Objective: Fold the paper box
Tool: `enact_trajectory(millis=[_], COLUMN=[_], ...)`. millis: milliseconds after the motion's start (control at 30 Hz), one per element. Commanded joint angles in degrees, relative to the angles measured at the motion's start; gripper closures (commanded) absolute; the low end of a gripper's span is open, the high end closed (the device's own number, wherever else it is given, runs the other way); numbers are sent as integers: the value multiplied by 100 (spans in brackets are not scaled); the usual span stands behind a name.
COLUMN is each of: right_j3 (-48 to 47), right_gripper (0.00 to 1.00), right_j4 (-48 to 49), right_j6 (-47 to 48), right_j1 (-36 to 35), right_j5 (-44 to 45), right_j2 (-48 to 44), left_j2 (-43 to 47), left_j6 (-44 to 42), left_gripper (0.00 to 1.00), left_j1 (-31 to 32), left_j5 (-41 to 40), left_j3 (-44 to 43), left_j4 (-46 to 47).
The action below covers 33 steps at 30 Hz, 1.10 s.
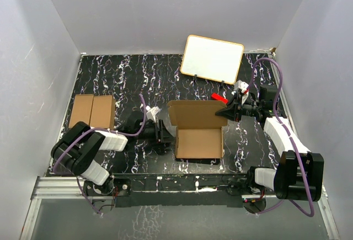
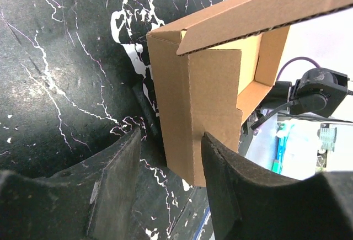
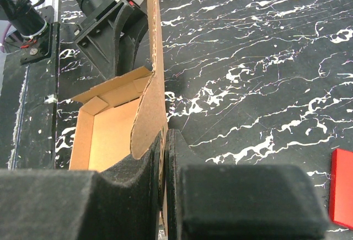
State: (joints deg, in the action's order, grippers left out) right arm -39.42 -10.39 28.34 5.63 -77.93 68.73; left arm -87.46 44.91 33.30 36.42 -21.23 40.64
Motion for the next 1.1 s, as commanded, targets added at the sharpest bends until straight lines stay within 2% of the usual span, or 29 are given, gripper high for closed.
enact_trajectory(millis=[0,300,567,700,900,1067], right_j3=[45,44,48,48,46,48], right_gripper=[92,92,92,92,92,92], right_j4=[310,310,310,310,310,314], right_j6=[71,74,75,75,75,70], right_j1=[-24,-26,-22,-27,-30,-32], right_j5=[-268,-283,-284,-291,-288,-297], right_j2=[-17,-15,-17,-17,-12,-11], left_j2=[-35,-161,-326,-291,50,140], left_j6=[131,350,299,209,-49,-104], left_gripper=[53,53,52,53,55,57], left_j1=[61,83,215,292,480,599], left_j5=[100,160,-106,-432,-1166,-1435], left_j3=[-145,-81,-208,-280,-507,-566], left_j4=[363,733,481,126,-884,-1117])
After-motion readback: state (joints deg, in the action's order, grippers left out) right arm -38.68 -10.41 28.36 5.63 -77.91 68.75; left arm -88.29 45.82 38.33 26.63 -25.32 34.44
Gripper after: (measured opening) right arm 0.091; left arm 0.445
